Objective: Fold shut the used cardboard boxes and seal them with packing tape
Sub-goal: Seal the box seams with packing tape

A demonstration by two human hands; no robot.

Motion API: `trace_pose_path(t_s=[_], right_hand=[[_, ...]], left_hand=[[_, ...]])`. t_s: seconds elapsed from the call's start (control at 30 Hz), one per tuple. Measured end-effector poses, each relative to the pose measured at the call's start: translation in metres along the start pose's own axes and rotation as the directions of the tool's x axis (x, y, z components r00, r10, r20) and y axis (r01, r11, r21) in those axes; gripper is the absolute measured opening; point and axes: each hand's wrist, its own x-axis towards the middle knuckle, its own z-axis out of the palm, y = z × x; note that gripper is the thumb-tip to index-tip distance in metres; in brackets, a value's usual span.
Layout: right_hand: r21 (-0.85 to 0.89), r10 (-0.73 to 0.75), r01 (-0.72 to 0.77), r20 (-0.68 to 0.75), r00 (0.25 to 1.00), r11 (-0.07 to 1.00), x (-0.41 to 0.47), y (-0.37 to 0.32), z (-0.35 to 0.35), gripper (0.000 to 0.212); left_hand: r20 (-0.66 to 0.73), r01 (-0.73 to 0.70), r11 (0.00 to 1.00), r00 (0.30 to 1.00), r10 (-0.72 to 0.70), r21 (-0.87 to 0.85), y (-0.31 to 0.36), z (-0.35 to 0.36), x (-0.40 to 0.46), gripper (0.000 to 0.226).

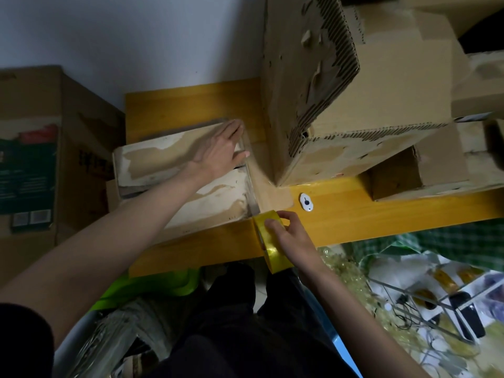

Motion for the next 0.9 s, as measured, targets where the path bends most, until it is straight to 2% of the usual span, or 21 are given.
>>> trace_pose_path(t_s=[0.3, 0.5, 0.63, 0.8, 0.9], right_hand=[[0.031, 0.022, -0.023, 0.021, 1.000, 0.999, 0.010, 0.014, 0.001, 0.035], [0.056, 0.012, -0.013, 0.027, 1.000, 0.998, 0.019, 0.025, 0.004, 0.037], [0.059, 0.078, -0.079, 0.029, 0.997, 0.995, 0.027, 0.033, 0.005, 0.043], [0.007, 0.085, -0.085, 0.034, 0.996, 0.996, 0.040, 0.029, 0.005, 0.032], [-0.036, 0.057, -0.056, 0.010, 0.998, 0.998, 0.044, 0.022, 0.011, 0.047]], left_hand=[[0.147, -0.029, 0.993, 0.989, 0.012, 0.113, 0.015, 0.002, -0.021, 0.089], [0.172, -0.060, 0.996, 0.984, 0.048, 0.069, 0.043, 0.016, -0.049, 0.088], [0.165, -0.023, 0.994, 0.986, 0.006, 0.103, 0.055, 0.030, -0.058, 0.088], [0.165, 0.010, 0.991, 0.986, -0.032, 0.132, 0.047, 0.031, -0.048, 0.088], [0.184, 0.024, 0.990, 0.982, -0.050, 0.141, 0.041, 0.028, -0.040, 0.088]])
